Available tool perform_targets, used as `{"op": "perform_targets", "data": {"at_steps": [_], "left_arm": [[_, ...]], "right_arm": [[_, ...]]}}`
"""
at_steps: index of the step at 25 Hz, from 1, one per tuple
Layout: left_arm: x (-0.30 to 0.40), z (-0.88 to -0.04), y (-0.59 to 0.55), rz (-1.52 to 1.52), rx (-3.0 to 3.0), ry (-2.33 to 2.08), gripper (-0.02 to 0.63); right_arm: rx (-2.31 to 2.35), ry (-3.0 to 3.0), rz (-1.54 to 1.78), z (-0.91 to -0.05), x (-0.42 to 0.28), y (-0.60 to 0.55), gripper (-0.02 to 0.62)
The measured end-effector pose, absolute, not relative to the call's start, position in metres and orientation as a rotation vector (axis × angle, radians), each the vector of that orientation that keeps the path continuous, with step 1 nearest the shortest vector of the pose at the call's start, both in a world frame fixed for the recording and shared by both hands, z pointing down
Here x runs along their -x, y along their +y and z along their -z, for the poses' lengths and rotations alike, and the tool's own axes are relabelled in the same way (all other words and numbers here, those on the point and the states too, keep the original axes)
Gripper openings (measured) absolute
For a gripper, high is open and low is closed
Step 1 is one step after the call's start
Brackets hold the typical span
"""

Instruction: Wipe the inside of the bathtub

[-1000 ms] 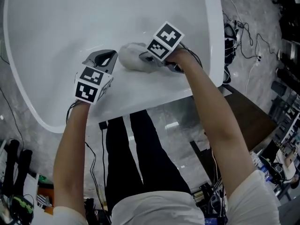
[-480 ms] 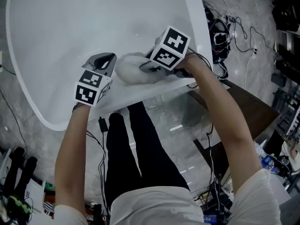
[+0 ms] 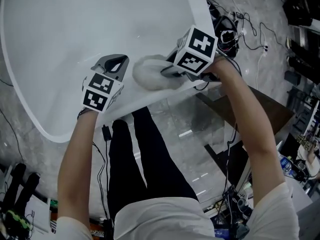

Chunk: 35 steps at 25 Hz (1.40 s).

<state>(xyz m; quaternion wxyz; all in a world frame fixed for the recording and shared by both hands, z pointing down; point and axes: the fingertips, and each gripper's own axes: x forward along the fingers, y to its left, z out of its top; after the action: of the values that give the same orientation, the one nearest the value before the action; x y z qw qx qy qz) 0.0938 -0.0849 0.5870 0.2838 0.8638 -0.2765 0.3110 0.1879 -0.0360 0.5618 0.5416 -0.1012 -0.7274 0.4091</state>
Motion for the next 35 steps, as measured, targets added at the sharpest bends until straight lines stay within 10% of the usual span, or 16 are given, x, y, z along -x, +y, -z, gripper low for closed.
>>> {"op": "perform_targets", "data": {"at_steps": [35], "left_arm": [[-0.085,-0.616,-0.093,-0.794,-2.277,-0.708,0.011]], "right_arm": [[0.064,-1.3,-0.652,-0.628,-0.235,-0.073,0.094]]}}
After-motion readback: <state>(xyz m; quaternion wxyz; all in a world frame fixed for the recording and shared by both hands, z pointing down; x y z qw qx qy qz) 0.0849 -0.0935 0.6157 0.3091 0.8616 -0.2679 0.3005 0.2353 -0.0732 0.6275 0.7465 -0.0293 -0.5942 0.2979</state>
